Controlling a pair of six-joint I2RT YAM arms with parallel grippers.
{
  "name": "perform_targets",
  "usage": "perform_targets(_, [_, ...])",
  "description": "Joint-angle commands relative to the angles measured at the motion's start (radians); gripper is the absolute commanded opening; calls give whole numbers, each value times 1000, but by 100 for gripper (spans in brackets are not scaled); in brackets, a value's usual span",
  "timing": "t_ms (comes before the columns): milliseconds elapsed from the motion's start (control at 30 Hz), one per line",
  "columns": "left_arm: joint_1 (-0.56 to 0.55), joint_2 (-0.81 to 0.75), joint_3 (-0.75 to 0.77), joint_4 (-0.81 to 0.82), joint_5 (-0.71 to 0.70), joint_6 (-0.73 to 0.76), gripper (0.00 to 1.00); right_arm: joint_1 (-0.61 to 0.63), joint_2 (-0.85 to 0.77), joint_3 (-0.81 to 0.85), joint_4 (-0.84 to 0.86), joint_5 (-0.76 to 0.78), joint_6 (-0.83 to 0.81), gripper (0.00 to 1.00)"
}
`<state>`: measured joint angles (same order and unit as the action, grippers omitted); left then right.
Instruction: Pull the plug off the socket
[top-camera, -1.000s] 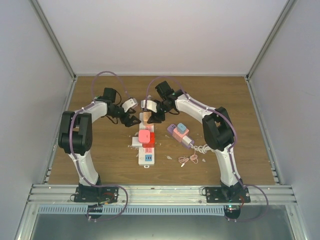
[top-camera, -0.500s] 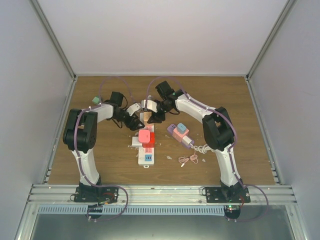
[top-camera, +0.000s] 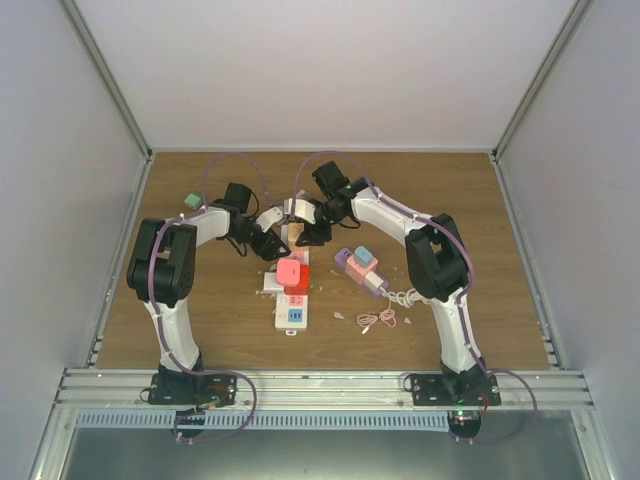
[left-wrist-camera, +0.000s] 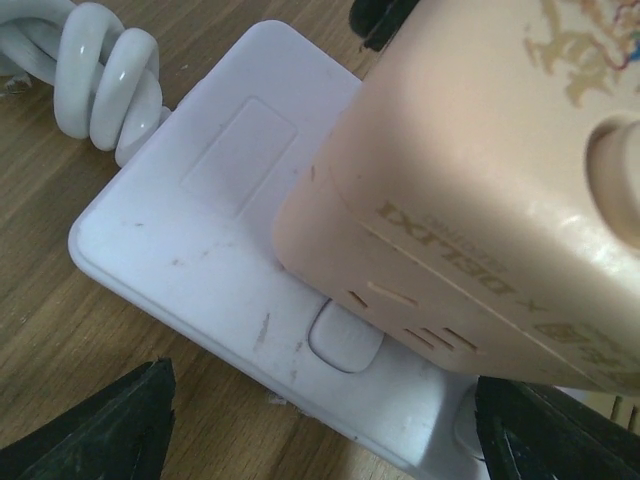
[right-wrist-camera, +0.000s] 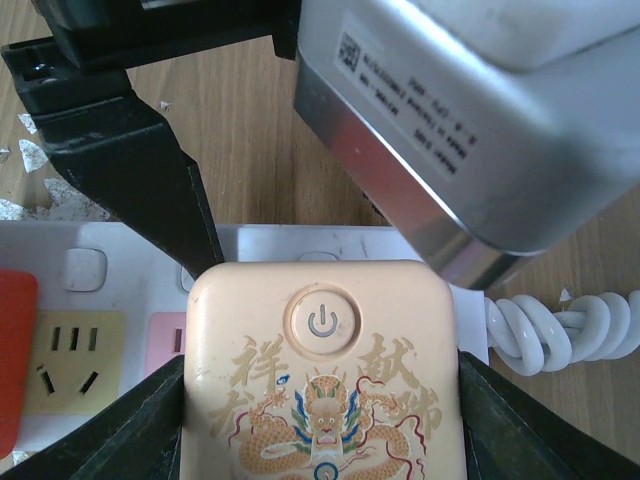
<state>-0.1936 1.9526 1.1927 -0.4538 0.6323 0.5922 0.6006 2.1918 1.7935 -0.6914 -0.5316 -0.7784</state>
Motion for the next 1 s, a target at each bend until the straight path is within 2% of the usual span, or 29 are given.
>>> perform_targets(0, [-11, 63, -27, 33, -259, 15, 81, -7, -35, 50, -9, -59, 19, 29])
perform_targets(267, [-12, 79, -10, 18, -273, 1, 78, -9, -60, 35, 24, -52, 25, 27])
perform_targets(633, [-11, 107, 15, -5, -275, -15, 73, -7, -153, -115, 189, 1, 36, 24])
perform_targets(967, [-11, 116, 19, -17, -286, -20, 70, 6, -176, -151, 216, 1, 28, 23])
